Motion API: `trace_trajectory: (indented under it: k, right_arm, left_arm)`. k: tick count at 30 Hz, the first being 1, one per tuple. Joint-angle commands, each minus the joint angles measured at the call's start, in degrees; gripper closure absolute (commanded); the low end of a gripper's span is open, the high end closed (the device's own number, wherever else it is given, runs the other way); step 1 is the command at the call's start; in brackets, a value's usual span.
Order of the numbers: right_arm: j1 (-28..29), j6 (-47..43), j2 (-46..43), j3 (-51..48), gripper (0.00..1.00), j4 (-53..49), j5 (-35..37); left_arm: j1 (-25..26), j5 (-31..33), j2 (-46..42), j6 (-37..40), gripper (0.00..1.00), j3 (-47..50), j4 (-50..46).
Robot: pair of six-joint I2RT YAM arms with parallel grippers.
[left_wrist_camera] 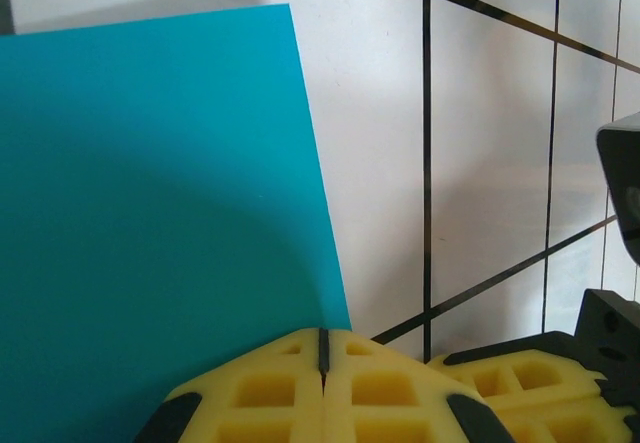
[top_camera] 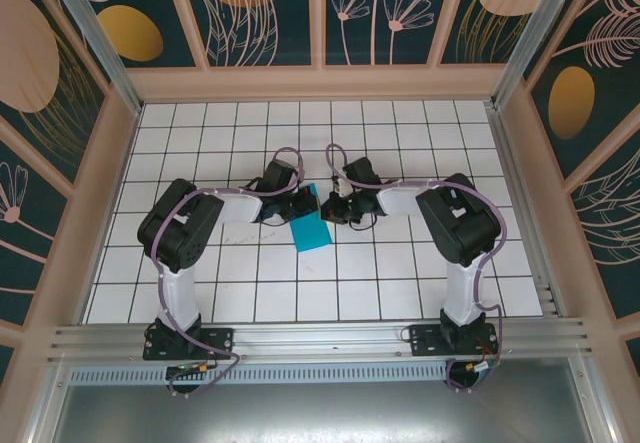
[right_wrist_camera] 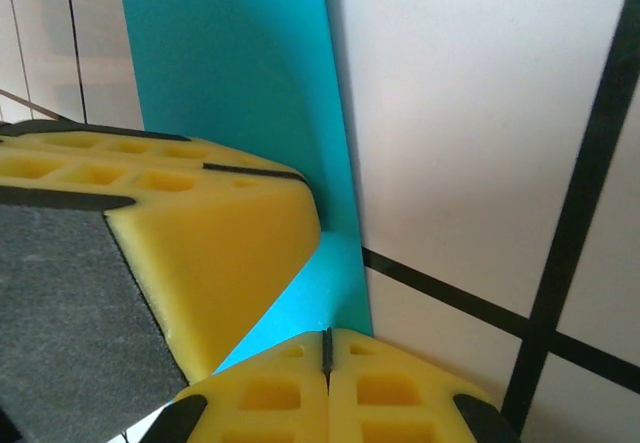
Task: Fold a paper plane with a square sheet of paper (pick it up from the middle)
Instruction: First fold in half a square sheet of paper at the center of the table.
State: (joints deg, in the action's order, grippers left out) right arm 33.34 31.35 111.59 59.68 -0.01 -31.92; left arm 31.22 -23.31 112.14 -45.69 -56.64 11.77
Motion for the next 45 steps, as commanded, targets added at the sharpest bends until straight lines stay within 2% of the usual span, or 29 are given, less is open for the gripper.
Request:
trace_trajectory:
  k: [1,7,15,22,32,42,45]
  right_arm:
    - [0.95,-2.4,-0.03,0.41,1.0,-5.0,0.37]
    - [2.06,-3.14,-3.5,-4.69,1.0,-6.66,0.18]
    - [2.69,-1.73,-13.08,-16.12,1.0,-7.28,-0.07]
    - [2.51,-1.22,-18.83,-14.04,1.0,-7.64,3.32]
    - [2.61,0.34,-7.57,-3.85,1.0,-2.89,3.36]
    - [2.69,-0.53,-4.44,-5.51,1.0,-3.35,2.65]
    - [2.65,-1.35,-4.17,-6.34,1.0,-4.7,2.69]
  left_arm:
    - [0.24,2.44,1.75,0.47,1.0,0.0,-2.75]
    - [0.21,4.03,1.96,-0.03,1.0,0.57,-3.08]
    - [0.2,4.28,1.69,-0.03,1.0,1.89,-3.34]
    - [0.17,1.53,0.07,1.42,1.0,1.31,-2.51]
    - [0.2,-4.0,-4.12,0.95,1.0,-0.19,4.19]
    - [0.31,-4.09,0.36,2.36,1.0,-2.38,2.72]
    - [0.28,-3.63,2.28,5.04,1.0,-4.31,-0.08]
